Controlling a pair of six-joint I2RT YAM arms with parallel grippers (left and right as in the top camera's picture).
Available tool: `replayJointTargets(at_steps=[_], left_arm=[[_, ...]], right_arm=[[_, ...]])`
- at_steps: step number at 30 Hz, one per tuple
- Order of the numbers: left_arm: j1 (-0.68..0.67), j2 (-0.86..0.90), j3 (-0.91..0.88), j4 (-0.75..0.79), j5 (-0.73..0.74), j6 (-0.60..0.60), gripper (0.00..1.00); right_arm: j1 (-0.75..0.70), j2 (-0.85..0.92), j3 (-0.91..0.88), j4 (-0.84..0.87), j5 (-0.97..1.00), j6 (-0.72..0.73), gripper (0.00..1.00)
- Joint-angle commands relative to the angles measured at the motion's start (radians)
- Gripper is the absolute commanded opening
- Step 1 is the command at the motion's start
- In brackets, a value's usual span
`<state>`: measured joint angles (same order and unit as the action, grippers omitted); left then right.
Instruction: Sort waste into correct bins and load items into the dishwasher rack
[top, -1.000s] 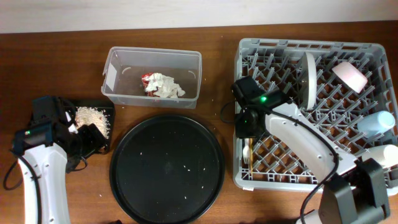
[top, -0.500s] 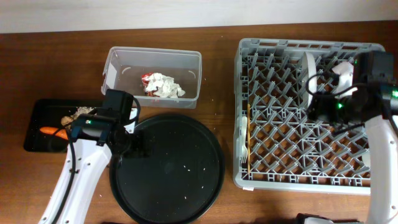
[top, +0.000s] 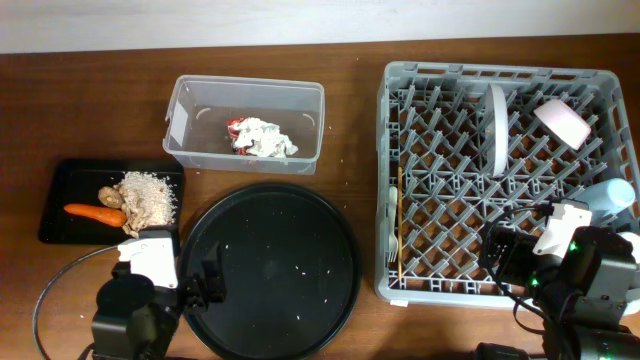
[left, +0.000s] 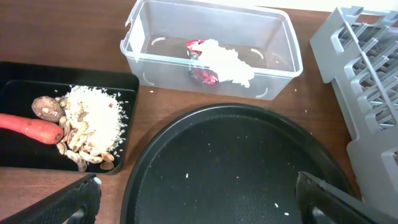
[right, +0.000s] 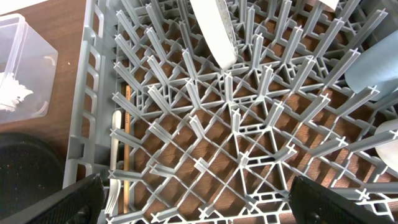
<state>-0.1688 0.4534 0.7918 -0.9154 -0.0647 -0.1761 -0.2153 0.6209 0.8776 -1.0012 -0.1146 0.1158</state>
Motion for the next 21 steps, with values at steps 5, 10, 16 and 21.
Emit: replayJointTargets(at_steps=[5,10,16,21], left_arm=[[0.002,-0.005,-0.007,0.002,-0.011,0.012,0.99],[0.002,-0.005,-0.007,0.002,-0.011,0.012,1.0],[0.002,-0.005,-0.007,0.002,-0.011,0.012,0.99],[0.002,-0.005,-0.007,0.002,-0.011,0.012,0.99]], right_arm=[[-0.002,0.0,-0.006,0.003,-0.002,-0.004,0.98],[0.04,-0.005,-0.009,0.003,-0.002,-0.004,0.98],[0.143,-0.174,-0.017,0.004,-0.002,-0.004,0.98],[0.229,-0.496,-0.249,0.179,0.023,-0.008,0.98]])
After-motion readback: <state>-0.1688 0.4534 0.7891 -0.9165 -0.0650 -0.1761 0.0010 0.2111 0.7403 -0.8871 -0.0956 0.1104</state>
